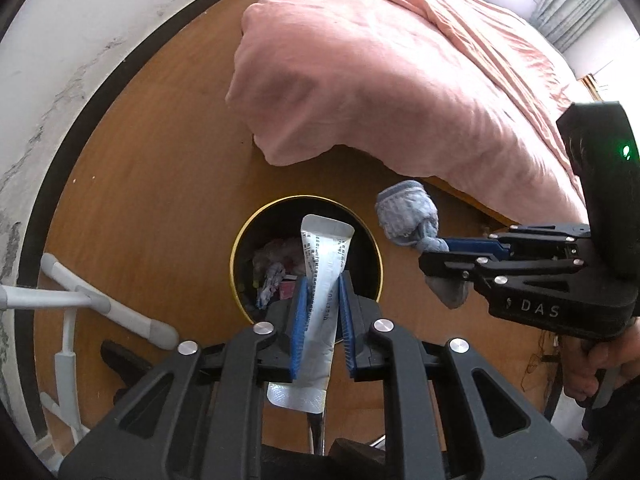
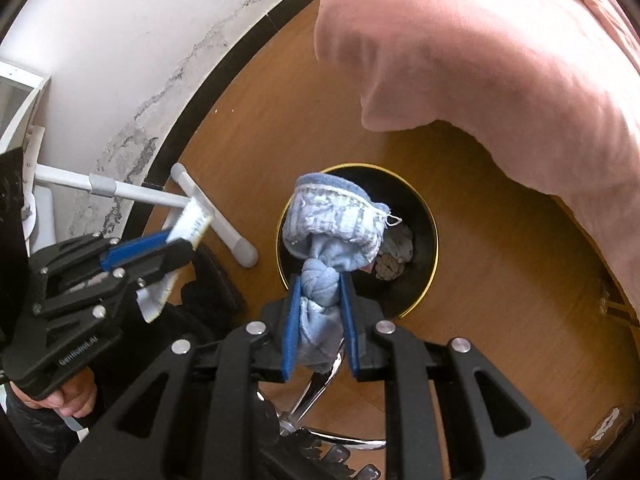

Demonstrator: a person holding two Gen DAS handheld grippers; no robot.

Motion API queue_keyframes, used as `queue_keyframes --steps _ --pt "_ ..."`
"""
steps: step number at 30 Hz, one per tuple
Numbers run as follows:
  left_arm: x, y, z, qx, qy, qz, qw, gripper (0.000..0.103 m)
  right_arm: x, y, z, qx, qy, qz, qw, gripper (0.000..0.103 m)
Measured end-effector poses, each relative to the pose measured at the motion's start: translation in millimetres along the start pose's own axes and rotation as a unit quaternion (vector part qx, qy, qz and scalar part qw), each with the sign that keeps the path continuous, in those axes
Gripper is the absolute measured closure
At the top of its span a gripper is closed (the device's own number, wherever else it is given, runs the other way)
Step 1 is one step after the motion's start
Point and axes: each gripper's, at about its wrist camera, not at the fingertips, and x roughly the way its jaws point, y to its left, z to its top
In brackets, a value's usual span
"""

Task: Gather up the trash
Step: 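Carry the tube and sock over the black bin, then open both tools to drop the tube and sock into the bin, then swing both tools back toward the desk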

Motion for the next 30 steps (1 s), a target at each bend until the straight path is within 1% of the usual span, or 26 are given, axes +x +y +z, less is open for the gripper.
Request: queue_keyframes --steps 1,3,4,5,6,7,9,13,14,15,17,20,22,23,24,25,26,28,29,30 --pt "-1 -2 1 0.000 -0.001 -0.003 1.0000 0.088 -3 -1 0 0.000 -0.004 0.002 1.000 0.084" --pt "-4 -3 1 0.003 -0.003 -0.005 1.0000 0.083 -10 -2 1 0.004 -0.014 0.002 1.000 0.080" --pt "-5 -3 0 0.004 -0.004 -0.005 1.0000 0.080 -13 -2 3 0.006 -0.018 0.002 1.000 0.072" --pt "-7 -3 0 0.004 -0.007 -0.006 0.9999 0.068 -16 -2 3 0.006 -0.021 0.004 1.000 0.058" --pt "-8 -3 0 0.003 -0.009 -0.007 0.9999 0.054 -18 0 4 0.004 -0.023 0.005 1.000 0.050" --pt "-10 -4 0 0.004 -0.014 -0.007 0.9999 0.051 -21 2 3 0.001 -0.027 0.004 1.000 0.045" --pt "-15 -5 -1 0.006 -0.023 0.000 0.9997 0.051 -26 5 2 -0.003 -0.034 0.000 0.999 0.045" --pt "-31 -3 -2 -0.004 -0.033 0.000 0.9995 0.049 -36 9 -1 -0.004 -0.040 -0.003 0.999 0.044" --pt "-38 -3 -4 -0.004 -0.037 0.002 0.9993 0.046 -40 12 -2 -0.006 -0.042 -0.005 0.999 0.041" --pt "-46 -4 -5 -0.003 -0.043 0.005 0.9991 0.041 -43 14 -1 -0.007 -0.044 -0.006 0.999 0.040" --pt "-65 -6 -8 -0.001 -0.058 0.014 0.9982 0.037 -51 21 -1 -0.014 -0.049 -0.009 0.999 0.037" --pt "-104 -8 -15 0.001 -0.085 0.025 0.9960 0.029 -75 39 2 -0.031 -0.070 -0.013 0.997 0.034" --pt "-143 -5 -25 -0.002 -0.112 0.042 0.9928 0.026 -97 62 5 -0.051 -0.090 -0.014 0.995 0.030" --pt "-157 -3 -29 -0.004 -0.122 0.047 0.9914 0.023 -106 73 7 -0.062 -0.100 -0.015 0.993 0.029" --pt "-178 1 -36 -0.006 -0.137 0.055 0.9889 0.019 -117 90 10 -0.079 -0.110 -0.011 0.991 0.028" --pt "-195 6 -44 -0.009 -0.151 0.067 0.9863 0.018 -126 109 13 -0.096 -0.118 -0.006 0.988 0.027" --pt "-222 16 -57 -0.015 -0.170 0.091 0.9812 0.016 -133 125 16 -0.111 -0.124 -0.001 0.986 0.026" --pt "-254 33 -75 -0.030 -0.190 0.123 0.9737 0.015 -145 173 20 -0.149 -0.134 0.021 0.979 0.025" --pt "-279 51 -94 -0.049 -0.204 0.144 0.9670 0.014 -147 195 22 -0.167 -0.135 0.032 0.976 0.024" --pt "-294 65 -106 -0.064 -0.212 0.159 0.9621 0.014 -148 224 22 -0.189 -0.133 0.048 0.972 0.024"
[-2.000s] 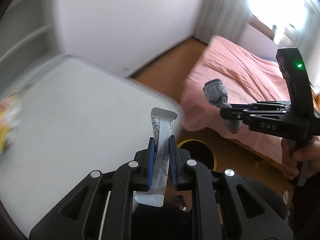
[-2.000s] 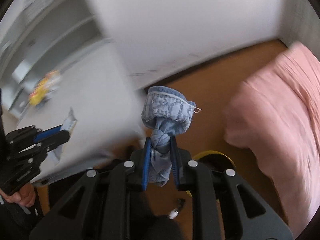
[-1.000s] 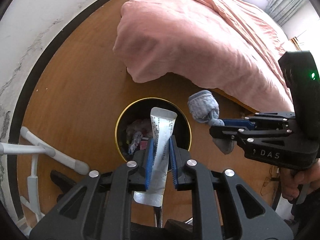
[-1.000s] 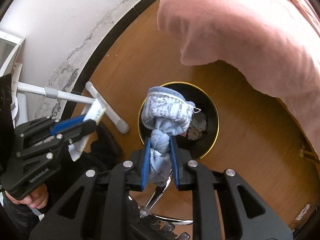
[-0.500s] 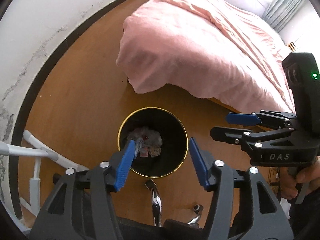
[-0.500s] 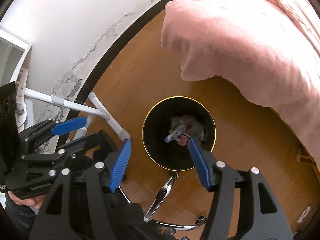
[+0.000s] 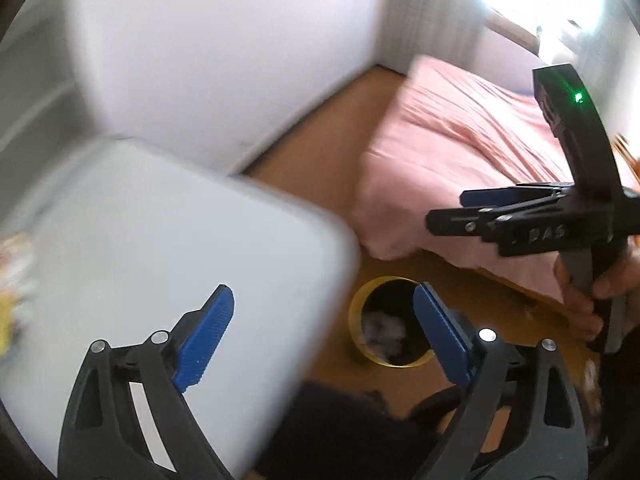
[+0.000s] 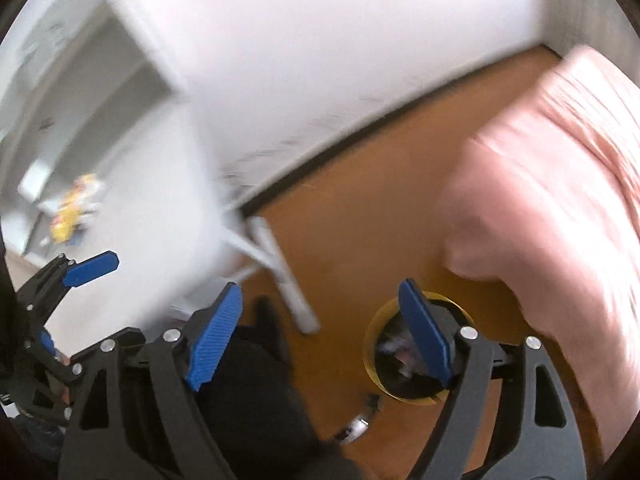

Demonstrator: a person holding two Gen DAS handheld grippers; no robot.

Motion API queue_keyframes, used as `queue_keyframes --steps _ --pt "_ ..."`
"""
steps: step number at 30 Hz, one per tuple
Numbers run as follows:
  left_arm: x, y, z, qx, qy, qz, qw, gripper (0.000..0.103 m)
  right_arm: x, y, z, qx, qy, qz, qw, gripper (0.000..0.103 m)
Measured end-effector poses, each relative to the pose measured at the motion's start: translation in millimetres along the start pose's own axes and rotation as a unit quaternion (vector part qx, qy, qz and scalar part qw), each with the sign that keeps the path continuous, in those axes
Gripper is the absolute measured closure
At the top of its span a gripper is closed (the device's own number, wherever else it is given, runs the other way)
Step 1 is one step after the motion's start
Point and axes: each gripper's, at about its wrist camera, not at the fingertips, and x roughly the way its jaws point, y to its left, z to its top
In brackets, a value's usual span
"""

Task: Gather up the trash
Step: 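Swing both tools back toward the desk, then grasp the yellow snack bag with right tool while left tool grasps the blue wrapper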

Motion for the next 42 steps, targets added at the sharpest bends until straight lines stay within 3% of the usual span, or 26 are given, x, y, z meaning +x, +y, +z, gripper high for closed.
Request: queue_keyframes --steps 4,9,11,13,16,19,21,24,27,29,32,34,35,36,42 --pt "-54 95 -26 -0.068 -0.014 0.089 0.9936 0.014 30 106 33 -0.071 0.021 0.070 0.995 0.023" --pt "-116 226 -71 -0.148 -0.013 0.204 0.9675 0.013 81 238 60 -0.137 0.069 0.141 0.978 0.022" --pt "-131 274 -86 -0.167 -0.010 0.231 0.9584 0.013 96 274 70 -0.144 0.082 0.154 0.974 0.022" --pt "-139 304 -93 -0.172 -0.013 0.244 0.9544 0.013 115 310 80 -0.147 0.101 0.166 0.970 0.022" --pt "-139 348 -92 -0.160 -0.026 0.246 0.9555 0.013 143 348 93 -0.127 0.123 0.167 0.970 0.022" --pt "-124 373 -83 -0.143 -0.024 0.234 0.9614 0.013 169 361 111 -0.094 0.145 0.167 0.971 0.022" --pt "-106 387 -74 -0.113 -0.013 0.218 0.9693 0.013 184 366 120 -0.069 0.159 0.171 0.970 0.022" --pt "-81 398 -61 -0.065 0.007 0.218 0.9738 0.013 202 376 134 -0.044 0.175 0.176 0.968 0.021" --pt "-56 408 -50 -0.040 0.030 0.210 0.9765 0.013 215 385 145 -0.039 0.186 0.170 0.967 0.021" --pt "-45 415 -47 -0.033 0.036 0.222 0.9739 0.013 221 393 151 -0.043 0.194 0.173 0.965 0.021" --pt "-35 419 -45 -0.031 0.045 0.205 0.9773 0.015 227 405 154 -0.058 0.200 0.163 0.965 0.021" --pt "-34 418 -44 -0.030 0.045 0.197 0.9789 0.032 226 405 153 -0.069 0.205 0.161 0.963 0.021" --pt "-33 417 -44 -0.033 0.049 0.199 0.9782 0.050 226 408 152 -0.076 0.207 0.159 0.962 0.021" --pt "-33 416 -44 -0.040 0.055 0.198 0.9778 0.057 226 413 150 -0.085 0.209 0.154 0.962 0.021" --pt "-63 397 -57 -0.072 0.051 0.205 0.9747 0.073 210 412 147 -0.087 0.208 0.150 0.962 0.021"
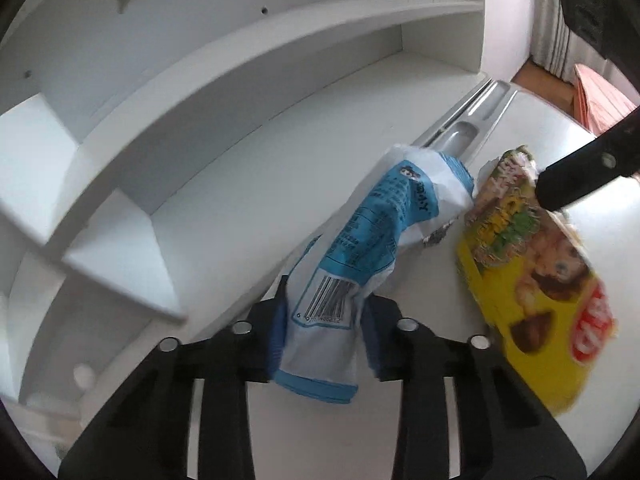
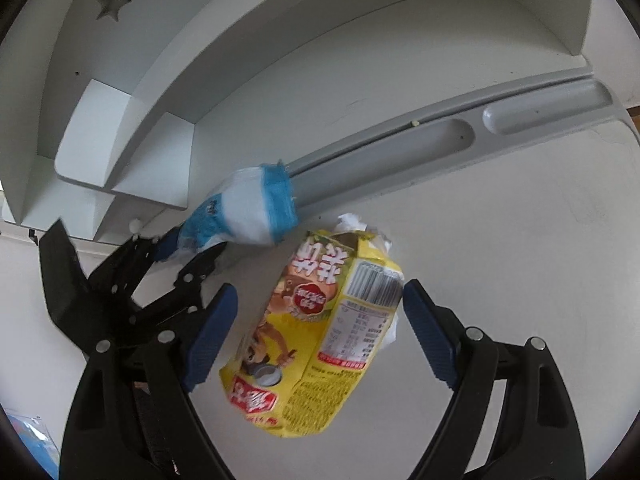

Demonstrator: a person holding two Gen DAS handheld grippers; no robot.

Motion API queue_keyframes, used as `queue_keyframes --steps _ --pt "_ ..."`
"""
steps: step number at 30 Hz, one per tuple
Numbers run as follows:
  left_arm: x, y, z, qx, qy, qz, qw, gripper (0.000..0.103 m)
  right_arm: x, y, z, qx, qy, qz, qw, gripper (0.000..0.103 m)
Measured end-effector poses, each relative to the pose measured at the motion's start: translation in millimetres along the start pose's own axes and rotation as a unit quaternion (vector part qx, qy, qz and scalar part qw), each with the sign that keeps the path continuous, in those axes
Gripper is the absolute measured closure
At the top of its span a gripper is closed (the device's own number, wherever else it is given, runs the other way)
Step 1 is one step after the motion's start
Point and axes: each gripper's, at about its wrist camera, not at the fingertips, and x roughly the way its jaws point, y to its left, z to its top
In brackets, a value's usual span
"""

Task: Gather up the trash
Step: 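Grasp the yellow snack bag with right tool while left tool grasps the blue wrapper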

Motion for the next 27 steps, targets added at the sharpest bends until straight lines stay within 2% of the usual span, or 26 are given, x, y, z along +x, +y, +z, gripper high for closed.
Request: queue_keyframes --steps 5,8,13,15,16,22,27 --pt "-47 -5 -29 -0.066 -0.006 0.020 0.9976 0.074 -7 7 -14 0.001 0.004 -0.007 1.000 0.016" --pt "-83 -6 -58 -0.098 -0.020 0.046 0.9939 0.074 -2 7 -28 0.012 0.017 -0.015 1.000 0.016" --pt "-123 -14 -104 -0.134 -0.032 0.041 0.9896 0.074 12 17 -39 0.023 0.028 -0.038 0.999 0.016" --pt "-133 -14 -118 -0.141 -0.029 0.043 0.9887 0.074 17 19 -41 0.032 0.022 -0.048 0.998 0.029" --pt "-134 -15 -121 -0.145 -0.028 0.045 0.9880 0.074 16 20 -42 0.033 0.020 -0.049 0.998 0.029" --pt "-162 -13 -146 -0.169 -0.036 0.045 0.9838 0.074 -22 30 -62 0.028 -0.023 -0.026 0.999 0.032" --pt "-176 -20 -139 -0.181 -0.051 0.037 0.9814 0.074 -70 30 -81 0.007 -0.061 0.002 0.998 0.032"
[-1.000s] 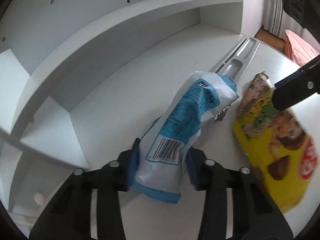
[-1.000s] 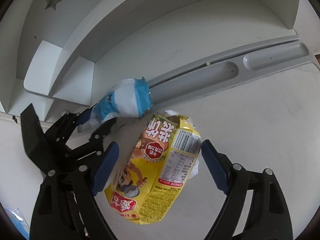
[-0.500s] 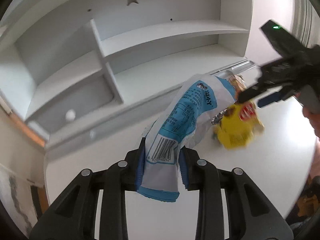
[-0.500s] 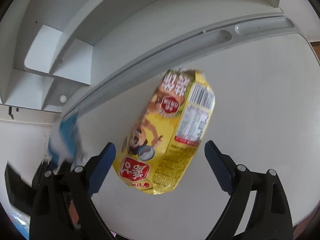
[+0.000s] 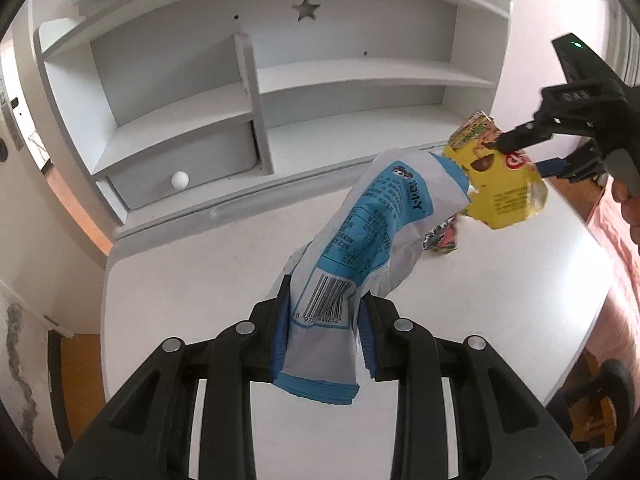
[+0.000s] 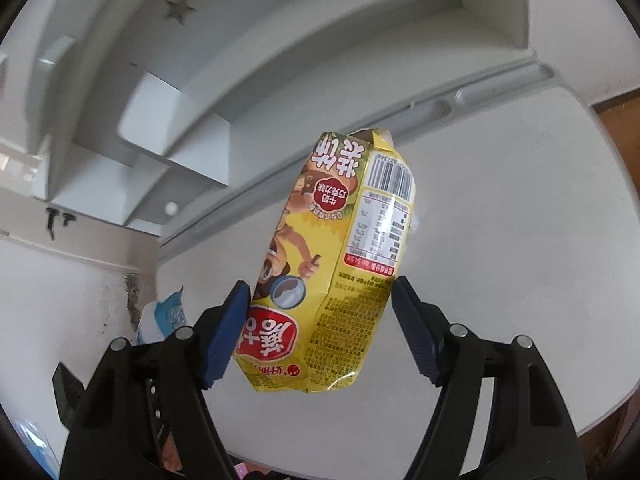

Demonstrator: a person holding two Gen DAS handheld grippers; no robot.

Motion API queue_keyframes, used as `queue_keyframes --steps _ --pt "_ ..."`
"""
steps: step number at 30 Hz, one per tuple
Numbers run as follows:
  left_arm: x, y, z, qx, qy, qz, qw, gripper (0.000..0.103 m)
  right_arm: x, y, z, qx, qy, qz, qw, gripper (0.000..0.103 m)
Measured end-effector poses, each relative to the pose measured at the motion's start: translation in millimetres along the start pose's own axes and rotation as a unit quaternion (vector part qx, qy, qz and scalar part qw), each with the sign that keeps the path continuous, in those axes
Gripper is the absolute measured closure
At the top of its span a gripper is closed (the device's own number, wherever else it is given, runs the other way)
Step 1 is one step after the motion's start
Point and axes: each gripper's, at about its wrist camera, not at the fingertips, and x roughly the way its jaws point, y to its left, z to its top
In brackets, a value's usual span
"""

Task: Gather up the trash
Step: 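Grasp the yellow snack bag with right tool while left tool grasps the blue wrapper, then carry the snack bag and blue wrapper over the black bin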

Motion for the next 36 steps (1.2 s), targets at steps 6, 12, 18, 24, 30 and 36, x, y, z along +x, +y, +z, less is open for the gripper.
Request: queue_keyframes --steps 6,12,18,24,30,36 --pt "-3 -66 4 0.025 0.000 -0.049 0.9985 0.074 -66 -53 -39 -0.004 -0.046 0.009 0.999 0.032" --pt "12 -177 7 0.062 0.009 -0.151 0.9865 0.074 -138 -159 -107 0.020 -0.111 -0.023 0.993 0.032" --pt "40 -313 1 0.115 0.044 -0.247 0.9611 0.074 -203 -289 -192 0.092 -0.182 -0.115 0.972 0.032" --pt "65 -443 -21 0.173 0.091 -0.307 0.9315 0.074 -224 -402 -273 0.173 -0.202 -0.202 0.943 0.032" --pt "72 -536 -51 0.252 0.064 -0.305 0.9162 0.074 -196 -480 -328 0.239 -0.169 -0.197 0.936 0.032" --pt "124 -590 -87 0.268 0.139 -0.312 0.9007 0.074 -144 -522 -362 0.284 -0.127 -0.171 0.935 0.032"
